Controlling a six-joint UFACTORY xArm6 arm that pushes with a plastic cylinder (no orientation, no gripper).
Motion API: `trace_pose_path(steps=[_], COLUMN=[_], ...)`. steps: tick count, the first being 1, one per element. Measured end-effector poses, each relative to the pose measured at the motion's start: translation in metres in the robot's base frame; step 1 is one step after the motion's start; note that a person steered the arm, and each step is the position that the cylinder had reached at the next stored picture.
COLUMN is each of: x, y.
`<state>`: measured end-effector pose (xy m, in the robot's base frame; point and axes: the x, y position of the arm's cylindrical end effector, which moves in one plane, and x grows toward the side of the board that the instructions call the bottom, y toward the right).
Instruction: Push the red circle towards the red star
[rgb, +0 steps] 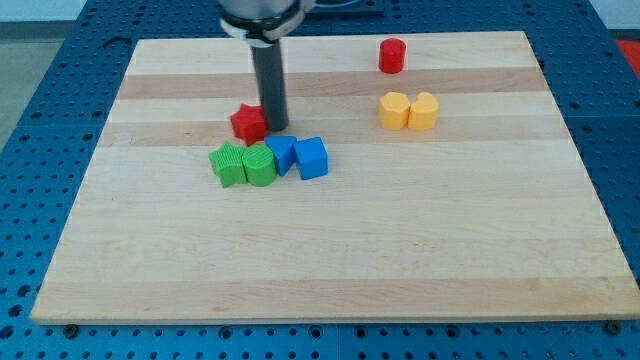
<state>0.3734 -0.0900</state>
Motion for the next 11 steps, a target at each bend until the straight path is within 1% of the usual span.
trace_pose_path(steps=[3, 4, 5, 6, 7, 9, 10, 11], x=[0.017, 0.013, -0.011, -0.015, -0.037, -0.117, -0.150, -0.154], y=[-0.123, -0.125, -0.042, 0.048, 0.138, 0.277, 0.290, 0.254])
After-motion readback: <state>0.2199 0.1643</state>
